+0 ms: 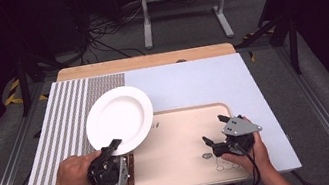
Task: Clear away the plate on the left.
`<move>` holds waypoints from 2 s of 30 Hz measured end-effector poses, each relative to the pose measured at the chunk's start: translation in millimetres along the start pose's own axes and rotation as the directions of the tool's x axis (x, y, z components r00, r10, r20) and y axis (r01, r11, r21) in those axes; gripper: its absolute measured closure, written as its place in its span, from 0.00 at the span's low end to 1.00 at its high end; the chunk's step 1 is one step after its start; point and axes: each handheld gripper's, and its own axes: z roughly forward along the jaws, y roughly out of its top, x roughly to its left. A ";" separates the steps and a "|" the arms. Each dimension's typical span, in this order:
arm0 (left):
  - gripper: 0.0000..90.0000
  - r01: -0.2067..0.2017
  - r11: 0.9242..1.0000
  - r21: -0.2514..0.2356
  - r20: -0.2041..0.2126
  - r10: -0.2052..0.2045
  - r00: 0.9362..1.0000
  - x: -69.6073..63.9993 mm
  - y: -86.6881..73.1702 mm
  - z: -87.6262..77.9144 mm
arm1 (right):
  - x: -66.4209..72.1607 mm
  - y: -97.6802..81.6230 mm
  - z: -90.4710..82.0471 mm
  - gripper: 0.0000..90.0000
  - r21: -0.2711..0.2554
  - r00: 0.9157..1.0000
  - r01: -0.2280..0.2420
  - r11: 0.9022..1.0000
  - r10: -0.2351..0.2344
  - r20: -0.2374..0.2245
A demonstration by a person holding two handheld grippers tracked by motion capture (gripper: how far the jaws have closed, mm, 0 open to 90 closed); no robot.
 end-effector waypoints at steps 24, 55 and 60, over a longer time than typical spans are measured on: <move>0.91 -0.089 0.983 -0.163 0.015 0.093 0.996 -7.2 61.2 -1.5 | -5.7 -1.5 -3.0 0.17 -0.001 1.000 -0.001 1.000 0.001 0.021; 0.90 -0.147 0.960 -0.238 0.136 0.183 0.974 -41.6 86.5 6.4 | -20.1 -5.2 -7.8 0.19 0.002 0.996 -0.035 0.999 0.035 0.088; 0.89 -0.179 0.946 -0.269 0.141 0.223 0.965 -43.5 88.9 10.1 | -19.8 -5.4 -7.3 0.19 0.004 0.996 -0.035 0.999 0.035 0.084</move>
